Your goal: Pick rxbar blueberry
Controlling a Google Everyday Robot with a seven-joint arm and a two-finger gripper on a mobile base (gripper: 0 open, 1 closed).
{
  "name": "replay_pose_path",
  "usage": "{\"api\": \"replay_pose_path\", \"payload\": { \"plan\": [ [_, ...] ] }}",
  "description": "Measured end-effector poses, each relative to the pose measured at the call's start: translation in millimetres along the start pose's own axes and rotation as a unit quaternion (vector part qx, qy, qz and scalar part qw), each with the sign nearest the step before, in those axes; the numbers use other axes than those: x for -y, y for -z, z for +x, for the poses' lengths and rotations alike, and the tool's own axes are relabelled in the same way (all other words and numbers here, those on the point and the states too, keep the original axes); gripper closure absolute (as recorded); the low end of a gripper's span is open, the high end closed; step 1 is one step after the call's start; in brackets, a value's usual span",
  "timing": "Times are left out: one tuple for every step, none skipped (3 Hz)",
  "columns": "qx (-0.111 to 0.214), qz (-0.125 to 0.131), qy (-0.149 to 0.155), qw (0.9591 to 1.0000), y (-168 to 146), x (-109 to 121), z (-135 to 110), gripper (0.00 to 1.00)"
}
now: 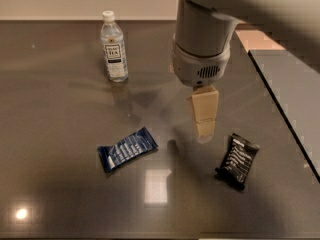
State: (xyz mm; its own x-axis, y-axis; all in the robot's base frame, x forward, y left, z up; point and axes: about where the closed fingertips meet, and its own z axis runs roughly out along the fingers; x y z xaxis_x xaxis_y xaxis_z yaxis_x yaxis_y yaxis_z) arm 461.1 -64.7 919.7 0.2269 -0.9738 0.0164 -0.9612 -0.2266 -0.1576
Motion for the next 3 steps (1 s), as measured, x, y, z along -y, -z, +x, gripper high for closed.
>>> {"api": "replay_pose_path", "payload": {
  "plan": [
    [0.000, -0.020, 0.043, 0.9989, -20, -7, -28, 0.00],
    [0.014, -0.037, 0.084, 0.9957, -39, -16, -55, 0.00],
    [0.050, -0.041, 0.114, 0.9914, -54, -19, -79, 0.00]
  ]
}}
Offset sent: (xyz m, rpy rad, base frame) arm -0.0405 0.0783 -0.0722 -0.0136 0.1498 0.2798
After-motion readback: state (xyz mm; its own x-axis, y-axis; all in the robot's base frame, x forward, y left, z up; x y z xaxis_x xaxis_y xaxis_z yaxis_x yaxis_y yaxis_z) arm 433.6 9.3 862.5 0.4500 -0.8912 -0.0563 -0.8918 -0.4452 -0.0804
